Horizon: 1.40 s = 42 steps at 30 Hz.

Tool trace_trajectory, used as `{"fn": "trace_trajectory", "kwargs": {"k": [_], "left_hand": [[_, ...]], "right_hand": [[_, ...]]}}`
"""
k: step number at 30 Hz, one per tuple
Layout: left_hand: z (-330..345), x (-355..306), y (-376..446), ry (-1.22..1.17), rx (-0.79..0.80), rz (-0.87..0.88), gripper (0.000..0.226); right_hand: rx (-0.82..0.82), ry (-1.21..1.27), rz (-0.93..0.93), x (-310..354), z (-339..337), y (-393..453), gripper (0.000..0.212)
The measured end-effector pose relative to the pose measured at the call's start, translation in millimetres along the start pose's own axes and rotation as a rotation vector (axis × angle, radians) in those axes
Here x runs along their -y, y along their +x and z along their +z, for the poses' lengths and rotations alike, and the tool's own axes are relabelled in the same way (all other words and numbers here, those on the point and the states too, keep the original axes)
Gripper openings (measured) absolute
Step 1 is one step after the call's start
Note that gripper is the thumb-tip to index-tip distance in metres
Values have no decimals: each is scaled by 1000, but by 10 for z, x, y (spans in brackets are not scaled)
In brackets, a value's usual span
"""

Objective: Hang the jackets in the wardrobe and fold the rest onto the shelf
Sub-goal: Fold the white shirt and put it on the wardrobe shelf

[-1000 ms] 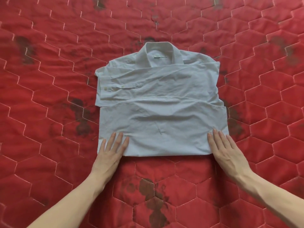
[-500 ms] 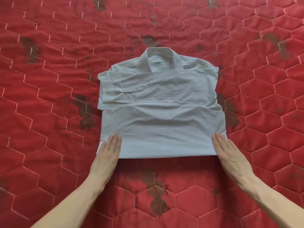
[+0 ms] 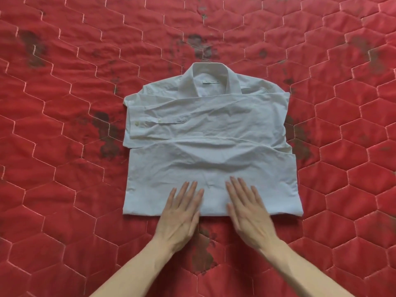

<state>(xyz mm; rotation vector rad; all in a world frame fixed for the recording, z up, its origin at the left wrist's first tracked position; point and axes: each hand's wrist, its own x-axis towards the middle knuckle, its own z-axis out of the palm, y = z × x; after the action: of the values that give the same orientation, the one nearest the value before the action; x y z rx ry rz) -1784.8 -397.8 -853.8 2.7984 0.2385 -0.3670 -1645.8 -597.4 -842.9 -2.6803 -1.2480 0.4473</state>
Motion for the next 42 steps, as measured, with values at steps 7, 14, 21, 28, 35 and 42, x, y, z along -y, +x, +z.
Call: {"fn": "trace_trajectory", "kwargs": {"k": [7, 14, 21, 28, 35, 42], "left_hand": [[260, 22, 376, 11, 13, -62, 70], [136, 867, -42, 135, 68, 162, 83], [-266, 1319, -250, 384, 148, 352, 78], [-467, 1062, -249, 317, 16, 105, 81], [-679, 1208, -268, 18, 215, -76, 117], [-1224, 1581, -93, -169, 208, -119, 51]], "right_hand": [[-6, 26, 117, 162, 465, 437, 67], [21, 3, 157, -919, 218, 90, 69], [171, -213, -387, -1557, -112, -345, 72], [69, -247, -282, -1269, -362, -297, 63], [124, 35, 7, -1190, -723, -407, 78], [180, 378, 213, -1418, -1253, -334, 49]]}}
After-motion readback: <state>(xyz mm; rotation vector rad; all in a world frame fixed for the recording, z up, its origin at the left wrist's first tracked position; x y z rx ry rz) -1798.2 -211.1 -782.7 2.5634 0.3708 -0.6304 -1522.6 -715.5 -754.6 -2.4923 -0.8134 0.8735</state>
